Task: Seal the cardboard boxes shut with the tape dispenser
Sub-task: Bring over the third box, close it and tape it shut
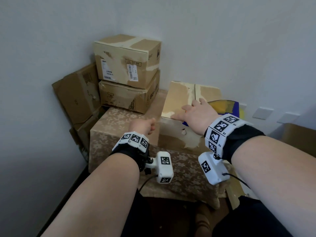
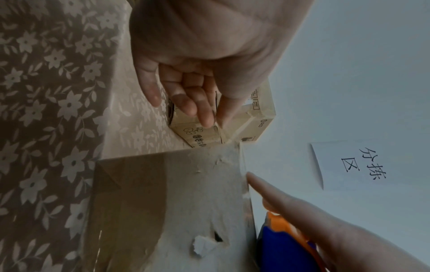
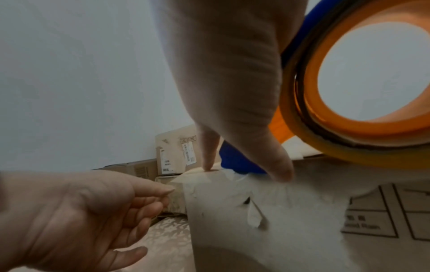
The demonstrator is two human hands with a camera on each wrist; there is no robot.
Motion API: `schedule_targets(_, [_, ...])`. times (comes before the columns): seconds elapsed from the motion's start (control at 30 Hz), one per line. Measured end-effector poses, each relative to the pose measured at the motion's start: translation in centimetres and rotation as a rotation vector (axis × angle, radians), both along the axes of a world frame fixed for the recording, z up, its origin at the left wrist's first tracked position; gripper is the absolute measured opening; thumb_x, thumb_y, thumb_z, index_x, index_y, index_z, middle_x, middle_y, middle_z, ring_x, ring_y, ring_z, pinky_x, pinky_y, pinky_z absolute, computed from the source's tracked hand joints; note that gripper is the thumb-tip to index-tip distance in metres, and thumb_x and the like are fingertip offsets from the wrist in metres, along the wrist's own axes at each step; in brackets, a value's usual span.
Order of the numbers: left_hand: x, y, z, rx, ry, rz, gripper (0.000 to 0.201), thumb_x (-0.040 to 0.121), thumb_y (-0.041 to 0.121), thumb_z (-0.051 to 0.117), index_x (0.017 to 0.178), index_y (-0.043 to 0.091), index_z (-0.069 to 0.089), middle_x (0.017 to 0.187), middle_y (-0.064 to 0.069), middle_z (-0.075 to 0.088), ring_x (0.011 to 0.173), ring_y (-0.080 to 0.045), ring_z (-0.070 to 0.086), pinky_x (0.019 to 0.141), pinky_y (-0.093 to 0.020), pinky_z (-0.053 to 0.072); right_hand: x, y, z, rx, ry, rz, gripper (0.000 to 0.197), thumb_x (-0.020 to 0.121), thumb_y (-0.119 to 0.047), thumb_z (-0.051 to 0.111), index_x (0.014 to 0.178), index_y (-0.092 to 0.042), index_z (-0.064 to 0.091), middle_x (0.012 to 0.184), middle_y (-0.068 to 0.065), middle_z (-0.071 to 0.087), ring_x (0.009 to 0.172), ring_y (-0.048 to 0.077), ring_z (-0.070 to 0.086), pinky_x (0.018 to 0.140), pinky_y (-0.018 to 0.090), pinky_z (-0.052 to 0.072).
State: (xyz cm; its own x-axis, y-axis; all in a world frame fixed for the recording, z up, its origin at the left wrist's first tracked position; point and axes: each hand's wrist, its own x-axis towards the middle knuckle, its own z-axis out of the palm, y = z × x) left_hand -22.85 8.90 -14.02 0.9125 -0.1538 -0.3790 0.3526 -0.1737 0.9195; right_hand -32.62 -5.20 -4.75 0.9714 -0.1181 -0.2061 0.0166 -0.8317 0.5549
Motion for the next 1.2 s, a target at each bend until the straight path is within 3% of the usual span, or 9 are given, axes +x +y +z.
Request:
schedule_targets(0.27, [-0.3, 0.2, -0.6, -0.047, 0.013, -0.043, 0.021, 0.085, 0.024, 0.065, 0.068, 0.011, 0.066, 0.069, -0.001, 0.067, 0.057, -0.014, 0.054, 0.070, -0.030, 0.046, 0.4, 0.2, 0.4, -0.010, 0.053, 0.000, 0.073, 0.097, -0.013, 0.041, 0.148, -0.050, 0.005, 0.154, 0.001, 0.030, 0.130, 0.029, 0.037, 0.110, 0.043, 0.030])
schedule_targets(0.53, [-0.4, 0.3, -0.6, -0.057, 0.012, -0.086, 0.021, 0.082, 0.026, 0.068, 0.071, 0.009, 0.069, 0.066, -0.001, 0.067, 0.056, -0.014, 0.054, 0.063, -0.028, 0.044, 1.1, 0.2, 0.5, 0.032, 0.073, -0.026, 0.079, 0.091, -0.022, 0.054, 0.146, -0.054, 0.008, 0.152, -0.003, 0.033, 0.129, 0.025, 0.039, 0.110, 0.040, 0.030])
schedule_targets(0.7, [-0.3, 0.5, -0.3, -0.076, 0.050, -0.177, 0.022, 0.084, 0.018, 0.064, 0.064, 0.011, 0.061, 0.061, -0.001, 0.060, 0.050, -0.011, 0.050, 0.052, -0.024, 0.037, 1.4, 0.3, 0.5, 0.073, 0.067, -0.040, 0.080, 0.086, -0.027, 0.061, 0.145, -0.056, 0.015, 0.146, -0.008, 0.041, 0.123, 0.022, 0.042, 0.108, 0.037, 0.030])
schedule_targets(0.77, [-0.4, 0.5, -0.1, -0.093, 0.072, -0.221, 0.023, 0.086, 0.015, 0.061, 0.064, 0.011, 0.059, 0.059, -0.001, 0.056, 0.046, -0.009, 0.048, 0.043, -0.023, 0.042, 1.5, 0.3, 0.4, 0.075, 0.069, -0.044, 0.079, 0.085, -0.032, 0.063, 0.145, -0.055, 0.016, 0.148, -0.008, 0.039, 0.125, 0.022, 0.042, 0.108, 0.037, 0.030])
schedule_targets(0.9, [-0.3, 0.6, 0.1, -0.117, 0.080, -0.274, 0.022, 0.092, 0.014, 0.056, 0.071, 0.008, 0.058, 0.063, -0.002, 0.054, 0.028, -0.002, 0.046, 0.027, -0.009, 0.032, 1.6, 0.2, 0.3, 0.066, 0.071, -0.049, 0.080, 0.084, -0.040, 0.065, 0.145, -0.056, 0.014, 0.151, -0.009, 0.036, 0.126, 0.021, 0.041, 0.108, 0.037, 0.030])
schedule_targets(1.0, [-0.4, 0.8, 0.5, -0.087, 0.087, -0.362, 0.025, 0.095, 0.015, 0.049, 0.072, 0.008, 0.054, 0.066, -0.002, 0.052, 0.026, -0.001, 0.045, 0.027, -0.009, 0.031, 1.6, 0.1, 0.3, 0.059, 0.075, -0.053, 0.079, 0.085, -0.041, 0.064, 0.145, -0.055, 0.014, 0.151, -0.010, 0.034, 0.126, 0.022, 0.041, 0.108, 0.036, 0.030])
schedule_targets(1.1, [-0.2, 1.3, 1.5, 0.007, 0.086, -0.469, 0.026, 0.097, 0.018, 0.045, 0.076, 0.007, 0.054, 0.069, -0.003, 0.054, 0.046, -0.011, 0.055, 0.028, -0.011, 0.036, 1.7, 0.2, 0.3, 0.055, 0.080, -0.057, 0.079, 0.085, -0.043, 0.064, 0.145, -0.056, 0.014, 0.151, -0.010, 0.034, 0.126, 0.022, 0.041, 0.107, 0.036, 0.031])
schedule_targets(1.13, [0.0, 1.4, 1.7, 0.061, 0.086, -0.516, 0.025, 0.098, 0.019, 0.046, 0.081, 0.005, 0.056, 0.071, -0.005, 0.056, 0.056, -0.014, 0.056, 0.034, -0.011, 0.042, 1.7, 0.2, 0.3, 0.053, 0.081, -0.058, 0.079, 0.084, -0.043, 0.064, 0.145, -0.056, 0.014, 0.152, -0.011, 0.034, 0.126, 0.022, 0.041, 0.107, 0.036, 0.031])
schedule_targets(1.2, [0.3, 1.6, 1.8, 0.206, 0.054, -0.616, 0.022, 0.097, 0.020, 0.050, 0.092, 0.001, 0.061, 0.078, -0.006, 0.061, 0.071, -0.019, 0.060, 0.062, -0.020, 0.056, 1.7, 0.3, 0.3, 0.050, 0.084, -0.060, 0.079, 0.084, -0.044, 0.063, 0.145, -0.055, 0.014, 0.152, -0.010, 0.033, 0.125, 0.022, 0.042, 0.108, 0.036, 0.031])
